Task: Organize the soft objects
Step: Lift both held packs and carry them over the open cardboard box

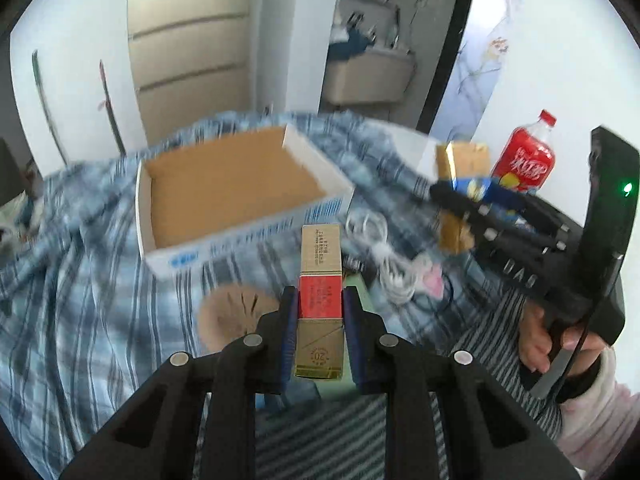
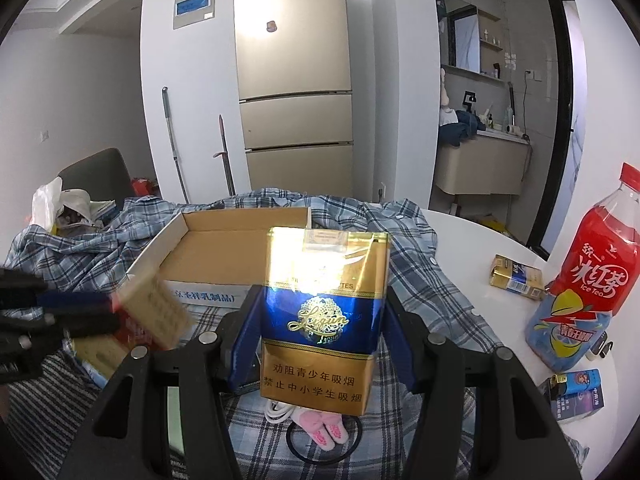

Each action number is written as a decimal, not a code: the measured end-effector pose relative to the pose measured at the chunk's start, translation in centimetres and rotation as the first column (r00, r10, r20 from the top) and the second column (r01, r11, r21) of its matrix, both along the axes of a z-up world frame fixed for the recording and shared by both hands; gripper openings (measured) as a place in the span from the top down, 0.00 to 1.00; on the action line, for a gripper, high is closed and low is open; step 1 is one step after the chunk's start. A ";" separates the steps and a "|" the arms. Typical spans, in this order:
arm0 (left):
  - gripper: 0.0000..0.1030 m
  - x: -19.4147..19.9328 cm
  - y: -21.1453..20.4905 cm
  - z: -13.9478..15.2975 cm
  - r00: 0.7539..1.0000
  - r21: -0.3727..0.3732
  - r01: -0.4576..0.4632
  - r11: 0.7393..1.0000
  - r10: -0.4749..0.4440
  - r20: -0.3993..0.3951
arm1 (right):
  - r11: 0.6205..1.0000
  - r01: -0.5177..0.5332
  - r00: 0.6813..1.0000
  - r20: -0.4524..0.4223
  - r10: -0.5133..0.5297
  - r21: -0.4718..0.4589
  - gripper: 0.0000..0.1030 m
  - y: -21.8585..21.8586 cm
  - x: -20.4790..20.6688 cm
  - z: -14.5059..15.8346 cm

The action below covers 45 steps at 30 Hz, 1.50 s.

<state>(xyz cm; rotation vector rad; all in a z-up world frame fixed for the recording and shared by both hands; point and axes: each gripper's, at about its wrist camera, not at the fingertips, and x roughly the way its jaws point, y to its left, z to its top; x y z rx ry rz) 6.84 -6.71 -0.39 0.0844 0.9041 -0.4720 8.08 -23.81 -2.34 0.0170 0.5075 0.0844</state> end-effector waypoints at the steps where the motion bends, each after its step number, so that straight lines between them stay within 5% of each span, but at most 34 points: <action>1: 0.77 0.2 -0.1 -0.3 1.000 0.023 0.000 1.000 0.000 0.000 | 1.000 -0.001 1.000 -0.002 0.001 0.000 0.46 0.0 0.0 0.0; 6: 0.77 0.3 -1.1 -1.9 0.998 0.055 0.020 0.998 -0.017 -0.060 | 1.000 -0.006 1.000 -0.008 0.006 -0.009 0.46 0.2 0.2 -0.1; 9: 0.77 0.2 -1.2 -2.8 1.000 0.084 -0.010 0.996 0.010 -0.007 | 1.000 -0.007 1.000 -0.009 0.007 -0.011 0.46 0.3 0.2 -0.2; 19: 0.77 1.3 -0.7 -4.8 0.998 0.042 -0.056 0.998 0.054 0.032 | 0.997 -0.063 0.997 -0.042 0.062 -0.033 0.46 1.5 0.3 -0.9; 26: 0.77 1.9 -0.9 -6.7 0.999 0.041 -0.036 0.999 0.037 -0.030 | 0.995 -0.090 0.994 -0.062 0.087 -0.040 0.46 2.0 0.3 -1.2; 33: 0.78 0.8 -0.9 -6.0 0.997 0.027 -0.034 0.999 0.032 0.064 | 0.995 -0.087 0.995 -0.059 0.084 -0.046 0.46 2.1 0.2 -1.2; 36: 0.78 -1.0 -0.5 -4.1 0.977 -0.018 -0.036 0.999 0.039 0.207 | 0.994 -0.098 0.995 -0.031 0.097 -0.046 0.46 2.1 -0.1 -0.9; 40: 0.78 -3.6 0.6 -1.6 0.898 -0.083 -0.061 0.995 0.091 0.430 | 0.993 -0.116 0.993 0.017 0.117 -0.038 0.46 2.2 -0.9 -0.5; 45: 0.78 -4.5 2.3 -0.4 0.834 -0.169 -0.102 0.980 0.177 0.522 | 0.989 -0.138 0.984 0.103 0.142 -0.048 0.46 2.8 -2.0 0.1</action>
